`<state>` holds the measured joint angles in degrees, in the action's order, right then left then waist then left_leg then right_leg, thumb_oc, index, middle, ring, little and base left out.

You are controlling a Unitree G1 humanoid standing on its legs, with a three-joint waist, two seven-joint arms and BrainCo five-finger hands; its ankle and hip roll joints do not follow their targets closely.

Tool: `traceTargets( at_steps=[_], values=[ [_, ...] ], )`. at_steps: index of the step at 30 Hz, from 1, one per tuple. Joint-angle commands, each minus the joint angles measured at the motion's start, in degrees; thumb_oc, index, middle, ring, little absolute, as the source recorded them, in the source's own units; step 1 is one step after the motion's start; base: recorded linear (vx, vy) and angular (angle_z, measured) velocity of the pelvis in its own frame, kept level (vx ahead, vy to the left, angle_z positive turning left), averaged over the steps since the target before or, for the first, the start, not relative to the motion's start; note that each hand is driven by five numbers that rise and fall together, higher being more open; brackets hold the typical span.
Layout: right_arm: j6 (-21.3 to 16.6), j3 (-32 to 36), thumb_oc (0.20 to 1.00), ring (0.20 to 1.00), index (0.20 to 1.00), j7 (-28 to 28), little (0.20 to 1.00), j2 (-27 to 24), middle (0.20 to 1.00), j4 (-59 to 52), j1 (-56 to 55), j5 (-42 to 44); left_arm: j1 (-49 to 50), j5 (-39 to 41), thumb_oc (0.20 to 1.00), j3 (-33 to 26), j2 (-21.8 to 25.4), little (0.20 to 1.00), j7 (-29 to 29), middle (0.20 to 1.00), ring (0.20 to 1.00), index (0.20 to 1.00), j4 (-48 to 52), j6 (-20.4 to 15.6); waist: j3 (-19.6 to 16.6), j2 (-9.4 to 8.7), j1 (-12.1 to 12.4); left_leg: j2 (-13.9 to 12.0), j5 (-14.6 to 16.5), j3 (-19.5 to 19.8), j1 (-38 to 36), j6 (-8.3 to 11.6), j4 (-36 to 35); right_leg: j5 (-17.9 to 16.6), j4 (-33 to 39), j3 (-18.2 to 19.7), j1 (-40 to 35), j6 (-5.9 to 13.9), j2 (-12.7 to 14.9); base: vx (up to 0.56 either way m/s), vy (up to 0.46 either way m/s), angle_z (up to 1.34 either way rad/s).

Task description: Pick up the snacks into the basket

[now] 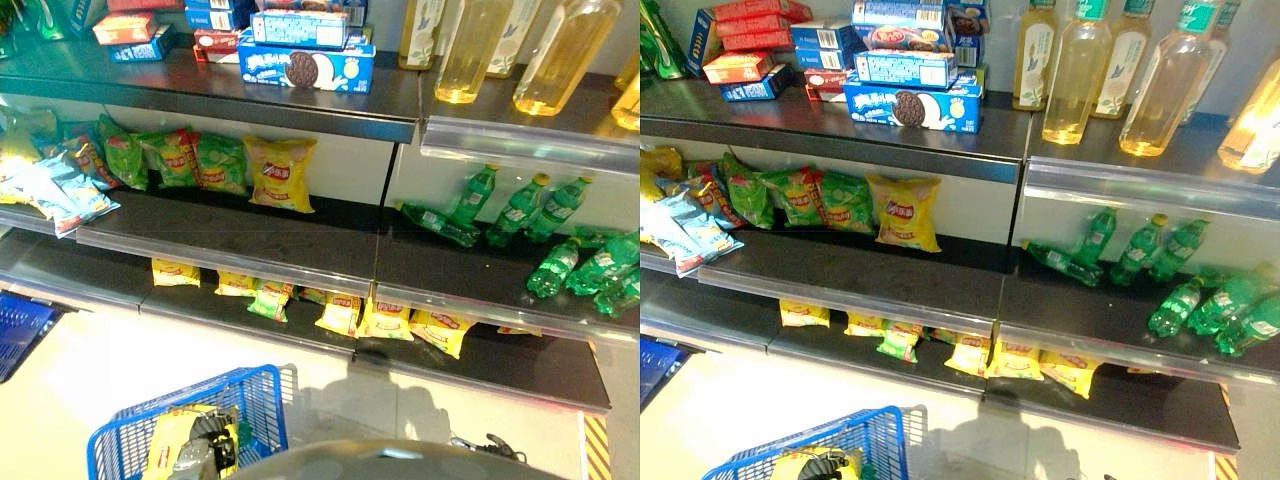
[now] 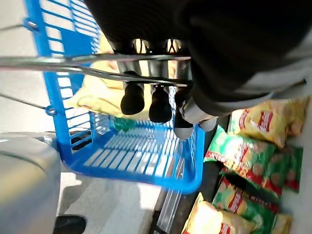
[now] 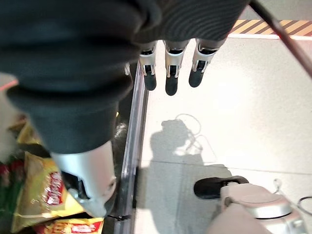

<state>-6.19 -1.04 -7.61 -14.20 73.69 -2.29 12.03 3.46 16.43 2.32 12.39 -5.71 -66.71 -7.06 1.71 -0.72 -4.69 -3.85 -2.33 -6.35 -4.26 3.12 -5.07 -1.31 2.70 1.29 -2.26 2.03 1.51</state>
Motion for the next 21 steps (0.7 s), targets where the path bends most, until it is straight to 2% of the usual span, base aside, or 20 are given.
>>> traceTargets(
  at_steps=[1,2,4,5,6,7,11,14,16,21],
  values=[
    [-0.52,-1.56,1.0,1.0,1.0,-1.0,1.0,-0.47,1.0,-0.7,3.02,1.28,-5.46,-3.16,0.2,0.53,0.7,0.2,1.14,0.2,0.2,0.2,-0.99,-1.54,1.28,-1.04,-1.29,-0.39,3.25,0.59,1.08,0.24,3.12,2.79,-4.84,0.86,3.12,3.55,-1.4,-0.03,-0.145,-0.03],
    [-0.52,-1.57,1.0,1.0,1.0,-1.0,1.0,-0.46,1.0,-0.7,3.02,1.28,-5.47,-3.16,0.2,0.52,0.71,0.2,1.15,0.2,0.2,0.2,-1.01,-1.55,1.26,-1.05,-1.34,-0.4,3.28,0.63,1.16,0.25,3.21,2.77,-4.83,0.82,3.14,3.54,-1.4,-0.07,-0.288,0.04],
    [-0.76,-3.32,1.0,1.0,1.0,-1.02,1.0,-1.1,1.0,-2.08,3.2,-0.27,-5.97,-3.02,0.2,1.04,0.28,0.2,1.19,0.2,0.2,0.2,-0.7,-1.59,2.33,-1.85,-1.88,-1.11,4.99,0.43,4.17,0.98,12.03,2.25,-3.3,1.12,2.31,2.73,-1.43,-0.07,-0.208,-0.01],
    [-0.75,-3.32,1.0,1.0,1.0,-1.02,1.0,-1.1,1.0,-2.08,3.22,-0.28,-5.98,-3.02,0.2,1.04,0.28,0.2,1.18,0.2,0.2,0.2,-0.7,-1.59,2.34,-1.8,-1.93,-1.17,5.18,0.49,4.37,0.99,12.39,2.22,-3.26,1.07,2.31,2.72,-1.47,-0.05,-0.139,-0.11],
    [-0.69,-4.82,1.0,1.0,1.0,-0.71,1.0,-1.63,1.0,-2.91,3.23,-1.68,-5.72,-2.86,0.2,1.53,-0.55,0.2,1.1,0.2,0.2,0.2,-0.01,-1.82,3.29,-2.03,-1.75,-1.24,5.74,0.46,6.39,1.21,17.32,1.79,-1.66,1.5,1.18,2.3,-1.36,-0.07,-0.136,-0.07],
    [-0.53,-5.48,1.0,1.0,1.0,-0.83,1.0,-2.51,1.0,-2.98,3.46,-2.8,-5.59,-2.41,0.2,2.39,-1.91,0.2,0.79,0.2,0.2,0.2,1.55,-2.34,5.09,-1.89,-0.56,0.09,3.67,2.65,8.68,1.59,21.91,1.42,-0.36,2.17,-0.54,1.81,-1.12,-0.09,-0.161,-0.03],
    [0.05,-6.05,1.0,1.0,1.0,-1.9,1.0,-3.24,1.0,-1.85,4.77,-4.71,-4.99,-1.25,0.2,3.62,-3.74,0.2,0.65,0.2,0.2,0.2,1.85,-2.41,5.96,-0.52,1.49,5.29,3.21,9.68,10.53,0.22,14.71,2.02,-1.2,3.98,-0.73,1.65,-1.94,0.03,-0.025,-0.32],
    [-0.05,-5.81,1.0,1.0,1.0,-1.6,1.0,-3.03,1.0,-1.45,5.08,-4.9,-4.78,-4.12,0.2,4.19,-3.27,0.2,1.16,0.2,0.2,0.2,-1.21,-1.8,5.25,-0.05,0.57,4.72,3.15,8.71,8.42,-0.21,12.16,2.04,-1.66,4.64,-0.48,1.87,-2.35,0.07,0.024,-0.47],
    [-0.01,-5.76,1.0,1.0,1.0,-1.46,1.0,-2.94,1.0,-1.04,5.14,-5.47,-4.78,-6.75,0.2,5.35,-2.52,0.2,1.72,0.2,0.2,0.2,-1.62,-1.58,3.43,0.45,-0.16,3.39,2.93,8.02,4.83,-0.45,7.61,2.28,-1.22,5.02,-0.67,2.02,-2.32,0.12,0.06,-0.55],
    [0.13,-6.38,1.0,1.0,1.0,-1.05,1.0,-2.2,1.0,-1.19,5.1,-6.01,-4.82,-7.76,0.2,5.78,-2.11,0.2,1.63,0.2,0.2,0.2,-0.69,-1.81,2.58,0.41,-0.41,3.09,3.04,7.28,1.45,-1.13,3.8,2.38,-0.92,5.08,-1.72,2.38,-1.8,0.08,0.074,0.02]
  ],
)
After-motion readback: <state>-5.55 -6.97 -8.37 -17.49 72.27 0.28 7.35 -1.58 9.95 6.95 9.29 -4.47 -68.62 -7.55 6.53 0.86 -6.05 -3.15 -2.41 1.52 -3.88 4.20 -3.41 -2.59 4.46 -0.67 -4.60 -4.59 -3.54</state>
